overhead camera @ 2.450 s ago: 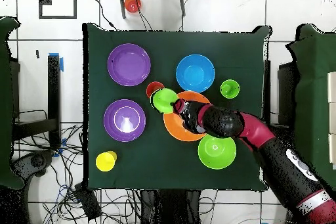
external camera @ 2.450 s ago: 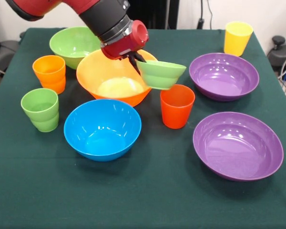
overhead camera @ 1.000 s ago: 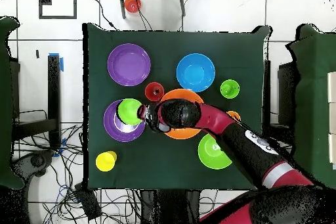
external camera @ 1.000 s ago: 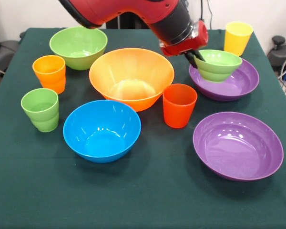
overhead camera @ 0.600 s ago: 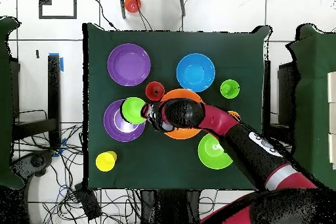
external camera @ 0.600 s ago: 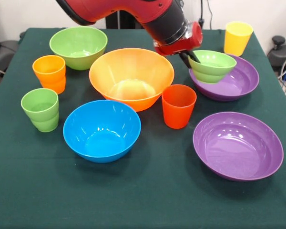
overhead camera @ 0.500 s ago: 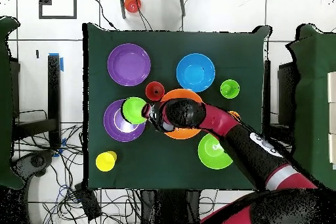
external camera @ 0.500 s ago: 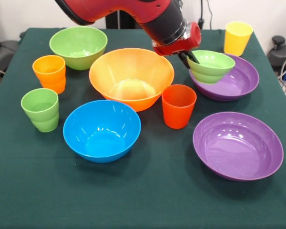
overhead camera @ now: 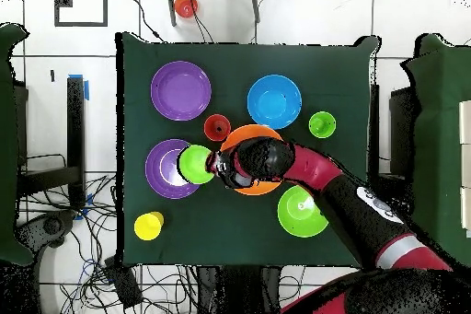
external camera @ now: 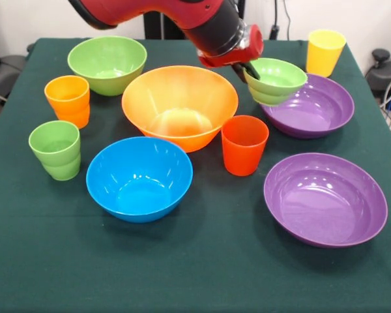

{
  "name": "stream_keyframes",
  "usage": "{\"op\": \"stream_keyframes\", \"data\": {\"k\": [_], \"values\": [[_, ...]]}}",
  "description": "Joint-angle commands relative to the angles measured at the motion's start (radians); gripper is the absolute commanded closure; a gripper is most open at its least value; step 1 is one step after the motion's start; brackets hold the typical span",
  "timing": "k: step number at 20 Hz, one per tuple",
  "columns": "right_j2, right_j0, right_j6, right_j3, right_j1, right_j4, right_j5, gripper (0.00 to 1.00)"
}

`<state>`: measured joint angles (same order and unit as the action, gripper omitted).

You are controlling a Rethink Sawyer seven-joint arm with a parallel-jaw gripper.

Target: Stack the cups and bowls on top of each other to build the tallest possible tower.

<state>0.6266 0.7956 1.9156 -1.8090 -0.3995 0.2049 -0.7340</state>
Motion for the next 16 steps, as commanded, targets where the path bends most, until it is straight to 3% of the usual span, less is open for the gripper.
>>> {"op": "stream_keyframes", "data": {"k": [1, 10, 16], "values": [[-0.092, -0.069, -0.01, 0.141, -0.029, 0.037, -0.177, 1.0], [-0.112, -0.122, 0.018, 0.297, -0.079, 0.027, -0.441, 1.0], [-0.124, -0.16, 0.13, 0.277, -0.19, -0.004, -0.377, 1.0]]}}
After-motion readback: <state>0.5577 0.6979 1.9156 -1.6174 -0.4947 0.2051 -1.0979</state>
